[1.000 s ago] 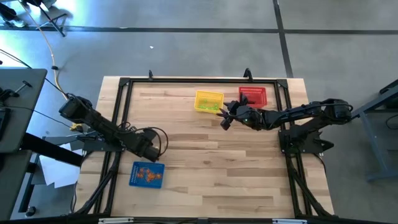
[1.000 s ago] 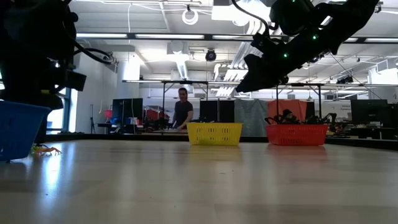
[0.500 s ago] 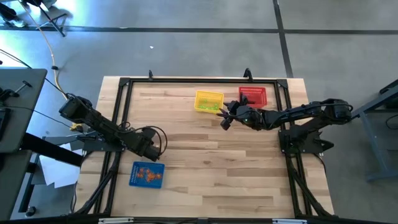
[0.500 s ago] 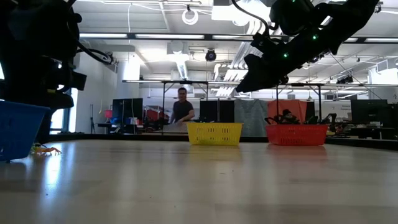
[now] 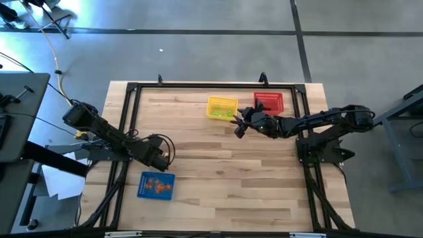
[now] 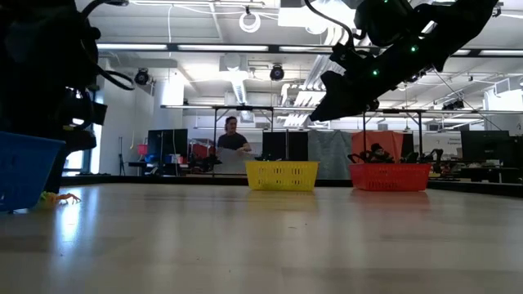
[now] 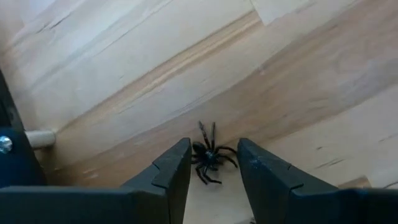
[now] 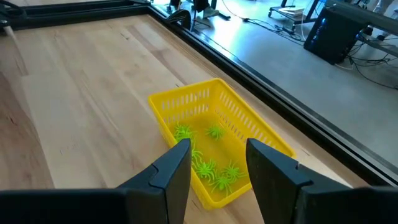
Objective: Sort Halloween decoration
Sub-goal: Put the black spider toy into the red bin
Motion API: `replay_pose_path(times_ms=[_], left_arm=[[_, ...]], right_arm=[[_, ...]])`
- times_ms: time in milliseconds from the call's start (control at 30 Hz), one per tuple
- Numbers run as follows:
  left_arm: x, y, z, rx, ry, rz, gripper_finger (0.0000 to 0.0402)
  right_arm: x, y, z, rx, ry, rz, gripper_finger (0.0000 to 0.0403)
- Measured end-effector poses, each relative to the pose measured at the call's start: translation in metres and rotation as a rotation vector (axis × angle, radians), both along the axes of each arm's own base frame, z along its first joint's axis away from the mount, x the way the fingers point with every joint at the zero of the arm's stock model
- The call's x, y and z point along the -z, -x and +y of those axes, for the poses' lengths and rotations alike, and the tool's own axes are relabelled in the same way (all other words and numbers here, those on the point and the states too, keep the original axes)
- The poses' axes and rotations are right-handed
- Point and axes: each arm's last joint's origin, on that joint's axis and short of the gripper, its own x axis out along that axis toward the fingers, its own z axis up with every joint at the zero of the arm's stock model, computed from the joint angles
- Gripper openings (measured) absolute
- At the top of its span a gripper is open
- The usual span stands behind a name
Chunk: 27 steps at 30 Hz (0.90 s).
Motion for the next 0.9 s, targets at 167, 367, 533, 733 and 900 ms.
replay_pose_path(times_ms=[167,367,533,733,900], left_arm=[[0.0012,0.0004,-0.0001,-0.048,0.000,-0.025,0.0131],[0.0016,0.0004,-0.0002,-0.138,0.001,-0.057,0.0131],[0.0021,0.0004,-0.0003,-0.207,0.001,-0.085,0.0131],[0.0023,0.0000,-0.0001,-0.212,-0.010,-0.098,0.0123],[0.0028,-0.0015,-0.0007,-0.188,-0.002,-0.103,0.0056]], right_arm=[[0.0003,0.0002,0.0000,0.000,-0.001,0.005,0.0149],[0.0007,0.0004,0.0000,0.000,-0.001,0.010,0.0149],[0.0009,0.0005,0.0001,0.000,-0.001,0.013,0.0149],[0.0010,0.0006,0.0001,0.000,-0.001,0.013,0.0149],[0.0010,0.0005,0.0001,0.000,-0.001,0.013,0.0149]])
